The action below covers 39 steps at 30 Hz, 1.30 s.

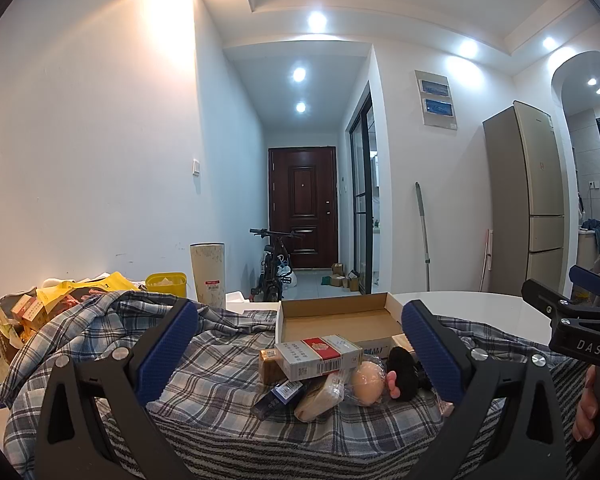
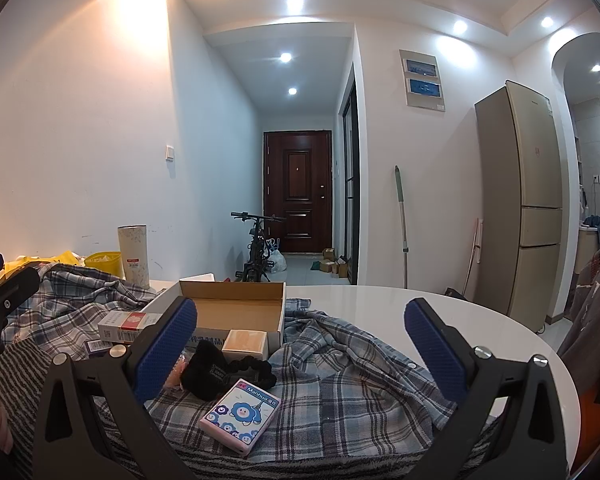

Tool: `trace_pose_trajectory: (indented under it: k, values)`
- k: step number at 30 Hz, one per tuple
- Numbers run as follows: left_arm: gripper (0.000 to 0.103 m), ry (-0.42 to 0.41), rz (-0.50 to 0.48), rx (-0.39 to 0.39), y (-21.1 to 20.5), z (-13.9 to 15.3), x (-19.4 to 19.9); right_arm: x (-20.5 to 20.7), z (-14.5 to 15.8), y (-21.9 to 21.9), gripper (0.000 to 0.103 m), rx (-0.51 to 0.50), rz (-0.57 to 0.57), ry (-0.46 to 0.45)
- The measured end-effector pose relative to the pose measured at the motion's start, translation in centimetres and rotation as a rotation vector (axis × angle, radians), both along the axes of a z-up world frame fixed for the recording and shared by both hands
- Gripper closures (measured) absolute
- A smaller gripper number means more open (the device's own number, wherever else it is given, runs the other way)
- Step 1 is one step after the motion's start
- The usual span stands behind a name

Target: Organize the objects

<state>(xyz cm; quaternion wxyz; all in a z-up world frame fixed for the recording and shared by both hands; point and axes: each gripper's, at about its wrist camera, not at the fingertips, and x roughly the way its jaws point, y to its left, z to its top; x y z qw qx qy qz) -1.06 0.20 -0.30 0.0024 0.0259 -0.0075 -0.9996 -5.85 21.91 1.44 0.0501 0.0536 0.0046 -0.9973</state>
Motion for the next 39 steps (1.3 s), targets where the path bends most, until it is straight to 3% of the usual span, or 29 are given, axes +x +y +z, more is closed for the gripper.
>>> trace_pose_trajectory:
  k: [34, 39]
  values:
    - [0.0, 0.005, 0.005, -0.007, 0.13, -0.34, 0.08, -0.1, -0.11, -0.39, 0.0, 0.018, 0.002, -0.009]
    - [0.0, 0.009, -0.009, 0.031, -0.33, -0.12, 0.31, 0.18, -0.04, -0.59, 0.0, 0.02, 0.014, 0.006]
